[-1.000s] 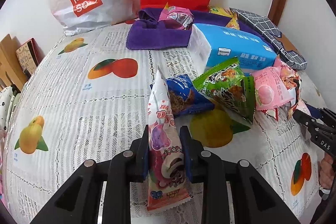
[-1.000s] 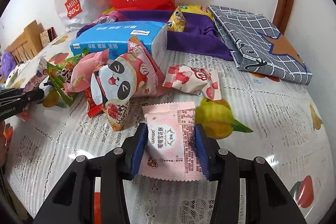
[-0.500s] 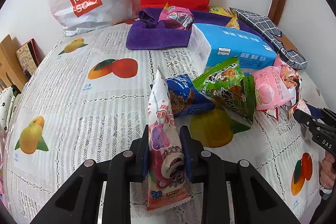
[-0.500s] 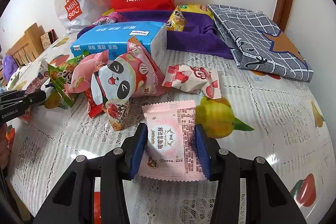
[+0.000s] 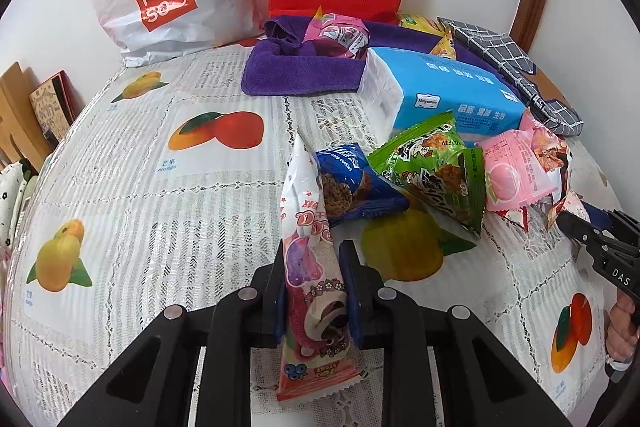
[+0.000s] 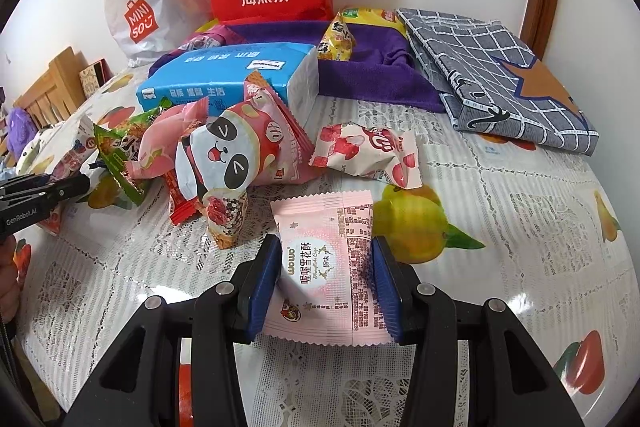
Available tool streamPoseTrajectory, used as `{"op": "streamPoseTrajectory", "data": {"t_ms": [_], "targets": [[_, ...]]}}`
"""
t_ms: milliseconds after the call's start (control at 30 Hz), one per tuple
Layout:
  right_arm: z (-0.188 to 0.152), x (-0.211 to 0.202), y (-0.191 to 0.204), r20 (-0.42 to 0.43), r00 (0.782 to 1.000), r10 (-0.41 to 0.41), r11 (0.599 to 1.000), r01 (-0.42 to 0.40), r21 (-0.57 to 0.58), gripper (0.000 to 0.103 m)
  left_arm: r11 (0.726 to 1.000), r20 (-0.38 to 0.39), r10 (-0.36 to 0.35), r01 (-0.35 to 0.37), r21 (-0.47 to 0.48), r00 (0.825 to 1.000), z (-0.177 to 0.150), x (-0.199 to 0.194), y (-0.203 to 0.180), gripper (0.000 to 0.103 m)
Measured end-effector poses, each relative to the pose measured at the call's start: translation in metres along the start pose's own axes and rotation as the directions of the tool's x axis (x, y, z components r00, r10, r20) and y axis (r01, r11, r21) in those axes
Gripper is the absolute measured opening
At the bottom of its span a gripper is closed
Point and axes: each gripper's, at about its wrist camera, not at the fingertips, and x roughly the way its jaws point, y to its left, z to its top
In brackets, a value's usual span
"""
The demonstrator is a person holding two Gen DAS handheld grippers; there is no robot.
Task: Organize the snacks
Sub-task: 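Lift both held snacks and carry them toward the purple towel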
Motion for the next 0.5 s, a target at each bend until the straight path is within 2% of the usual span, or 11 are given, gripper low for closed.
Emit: {"op": "streamPoseTrajectory", "data": {"t_ms": [67, 300, 500], "targets": [[-0.001, -0.002, 0.001, 0.009, 1.0, -0.014, 1.0, 0.014, 0.006, 0.044, 1.0, -0.006, 0.003, -0.003, 0.0, 1.0, 0.0, -0.002, -0.001, 0.021], [-0.002, -0.01, 0.004, 0.027, 0.998, -0.052, 0.999, 0.053, -0.01, 0.042, 0.999, -0.023, -0.051, 0.051, -0.018, 0.998, 0.002, -0.018, 0.001, 0.021], [0.003, -0.04, 0.003, 0.058, 0.998, -0.02, 1.0, 0.019, 0.025, 0.041, 0.996, 0.005, -0.087, 0.087, -0.007, 0.996, 0.012, -0.039, -0.001, 0.021]]}}
